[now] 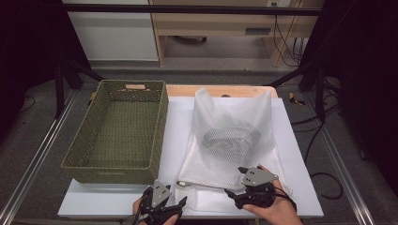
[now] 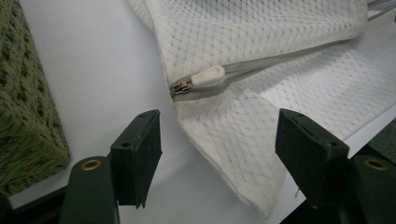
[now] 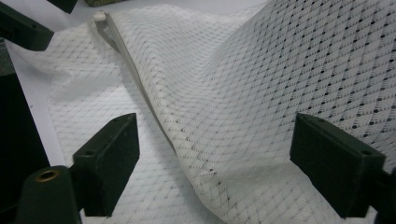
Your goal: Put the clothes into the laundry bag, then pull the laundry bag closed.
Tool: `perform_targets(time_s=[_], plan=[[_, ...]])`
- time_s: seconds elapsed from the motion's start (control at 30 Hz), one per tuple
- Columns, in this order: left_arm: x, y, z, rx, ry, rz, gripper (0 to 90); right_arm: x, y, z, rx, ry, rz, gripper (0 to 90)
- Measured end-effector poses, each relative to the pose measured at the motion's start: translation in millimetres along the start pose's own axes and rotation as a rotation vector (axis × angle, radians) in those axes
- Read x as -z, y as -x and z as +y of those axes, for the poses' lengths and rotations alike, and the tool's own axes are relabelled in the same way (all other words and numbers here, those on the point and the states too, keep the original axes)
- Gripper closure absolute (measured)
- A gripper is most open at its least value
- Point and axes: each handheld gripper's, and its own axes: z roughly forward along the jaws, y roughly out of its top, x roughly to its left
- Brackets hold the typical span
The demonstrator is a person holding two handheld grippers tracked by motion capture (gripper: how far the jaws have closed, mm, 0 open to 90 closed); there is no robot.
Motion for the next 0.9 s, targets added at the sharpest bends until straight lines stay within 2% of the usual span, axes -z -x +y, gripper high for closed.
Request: perform_targets(time_s=[0.2,0.4,0.63,0.77,0.9], plan=[[0.5,-2.4,0.7,0.016,0.018,0.006,22.2,1.4,-0.7,1.7,0.01,0.02,-0.008,11.3],[-0.5,-1.2,0.3,-0.01,0.018,-0.011,19.3,0.5,-0.3,1.3,0.013,0.011,-0.011,11.4],[-0.2,-2.2,0.8,0.001,0.025,-0.041,16.8,-1.4,-5.1,4.4,0.021,0.018,-0.01,8.7],[0.8,-4.6,1.0,0.014,0.026,-0.065,17.7,-2.0,-6.0,4.8,0.026,0.017,-0.011,8.7],[2.2,-9.0,0.1,0.058,0.037,-0.09,18.7,-1.6,-5.1,3.8,0.024,0.013,-0.015,8.7]])
